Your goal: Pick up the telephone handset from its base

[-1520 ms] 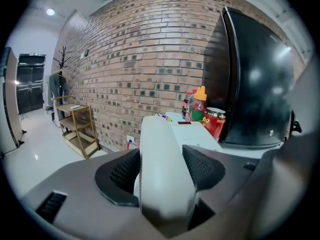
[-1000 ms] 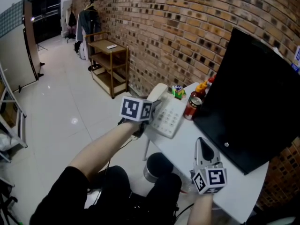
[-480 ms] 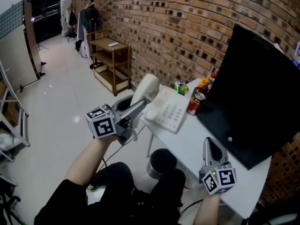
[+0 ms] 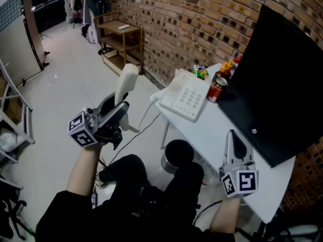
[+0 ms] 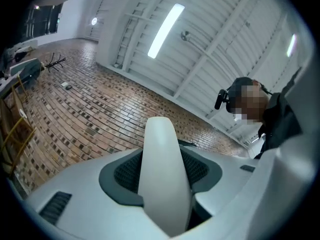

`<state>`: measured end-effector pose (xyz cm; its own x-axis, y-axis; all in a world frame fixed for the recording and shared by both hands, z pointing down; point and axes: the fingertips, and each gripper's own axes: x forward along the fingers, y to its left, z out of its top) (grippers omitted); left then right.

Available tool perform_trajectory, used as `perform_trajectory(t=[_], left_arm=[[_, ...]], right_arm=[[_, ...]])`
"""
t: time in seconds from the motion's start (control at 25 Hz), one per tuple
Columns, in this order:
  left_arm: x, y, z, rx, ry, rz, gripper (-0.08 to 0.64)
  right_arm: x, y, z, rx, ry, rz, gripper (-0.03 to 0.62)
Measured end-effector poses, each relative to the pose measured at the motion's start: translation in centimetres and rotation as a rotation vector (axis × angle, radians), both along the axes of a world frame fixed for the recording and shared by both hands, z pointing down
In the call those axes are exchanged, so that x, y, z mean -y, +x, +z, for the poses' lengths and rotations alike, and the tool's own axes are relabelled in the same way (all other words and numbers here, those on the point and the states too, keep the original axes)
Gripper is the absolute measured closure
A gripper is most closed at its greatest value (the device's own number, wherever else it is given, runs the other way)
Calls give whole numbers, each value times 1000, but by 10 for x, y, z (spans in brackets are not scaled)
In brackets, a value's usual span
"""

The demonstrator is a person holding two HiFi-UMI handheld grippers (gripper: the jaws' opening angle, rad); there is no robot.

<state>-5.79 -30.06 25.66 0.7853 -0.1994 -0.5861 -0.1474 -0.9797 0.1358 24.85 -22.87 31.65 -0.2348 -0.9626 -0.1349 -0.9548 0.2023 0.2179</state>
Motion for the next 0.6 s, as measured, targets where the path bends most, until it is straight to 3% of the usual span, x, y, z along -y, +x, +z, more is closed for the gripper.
perform_trajectory(t=[0.12,0.32,0.6], left_arm=[[-10,2,0,-2,12,31,345],[-20,4,-8,-7,47,81,345],[-28,10,-6,-7,48,144,345]], right_arm=[[-3,3,-2,53,12,-14,583],[-7,6,-9,222,14,-105,583],[-8,4,-12,230,14,-116,583]])
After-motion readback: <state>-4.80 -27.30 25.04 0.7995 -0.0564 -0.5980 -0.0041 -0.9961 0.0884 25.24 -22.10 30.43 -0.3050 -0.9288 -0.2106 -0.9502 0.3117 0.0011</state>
